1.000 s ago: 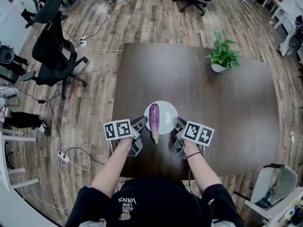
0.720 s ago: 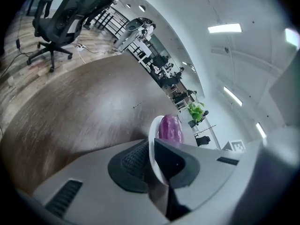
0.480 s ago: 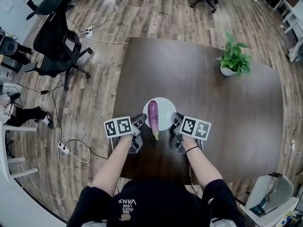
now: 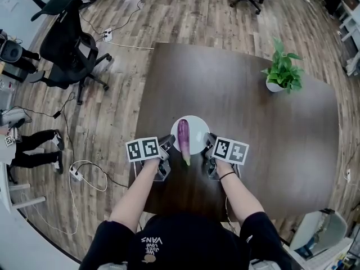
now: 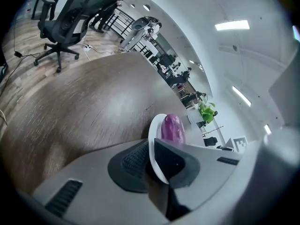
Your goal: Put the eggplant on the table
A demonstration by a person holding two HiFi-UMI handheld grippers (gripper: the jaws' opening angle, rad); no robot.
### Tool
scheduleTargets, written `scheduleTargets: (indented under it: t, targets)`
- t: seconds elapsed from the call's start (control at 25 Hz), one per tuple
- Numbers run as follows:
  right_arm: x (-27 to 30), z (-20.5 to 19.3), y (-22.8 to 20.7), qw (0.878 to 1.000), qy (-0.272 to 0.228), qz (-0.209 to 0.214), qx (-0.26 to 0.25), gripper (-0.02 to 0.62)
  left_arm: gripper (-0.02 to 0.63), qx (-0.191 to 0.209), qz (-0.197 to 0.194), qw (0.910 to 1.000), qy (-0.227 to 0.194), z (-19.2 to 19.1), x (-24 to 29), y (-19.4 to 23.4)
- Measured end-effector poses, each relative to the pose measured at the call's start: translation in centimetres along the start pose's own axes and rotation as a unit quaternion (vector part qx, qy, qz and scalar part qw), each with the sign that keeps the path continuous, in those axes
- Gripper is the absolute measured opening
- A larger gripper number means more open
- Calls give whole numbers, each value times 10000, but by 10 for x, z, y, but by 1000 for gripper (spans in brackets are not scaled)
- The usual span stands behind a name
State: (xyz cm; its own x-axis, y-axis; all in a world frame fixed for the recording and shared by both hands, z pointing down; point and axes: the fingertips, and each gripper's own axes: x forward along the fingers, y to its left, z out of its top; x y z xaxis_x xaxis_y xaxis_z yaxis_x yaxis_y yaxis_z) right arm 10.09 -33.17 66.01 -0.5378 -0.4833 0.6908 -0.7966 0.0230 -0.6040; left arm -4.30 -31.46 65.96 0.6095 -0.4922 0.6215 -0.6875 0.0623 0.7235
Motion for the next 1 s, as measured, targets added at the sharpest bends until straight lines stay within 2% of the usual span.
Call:
scheduleTargets:
  t: [0.2,0.6,0.8,1.0]
  targets:
    - [4,1,0,10000,34,-41,-22,43,31,50,177,9998,127,1,2,4]
    - [4,2,-1,9995,56,-209,-235,48,36,170,233,9995,147,0,3,-1]
    - [5,1,5,9992,114,-164,-356,105,128,222,178,9996,32,3,1,-6]
    - [0,-1,2,9991,44,-216,-366,127,164,273,241,9993,-18,1,-5,-4]
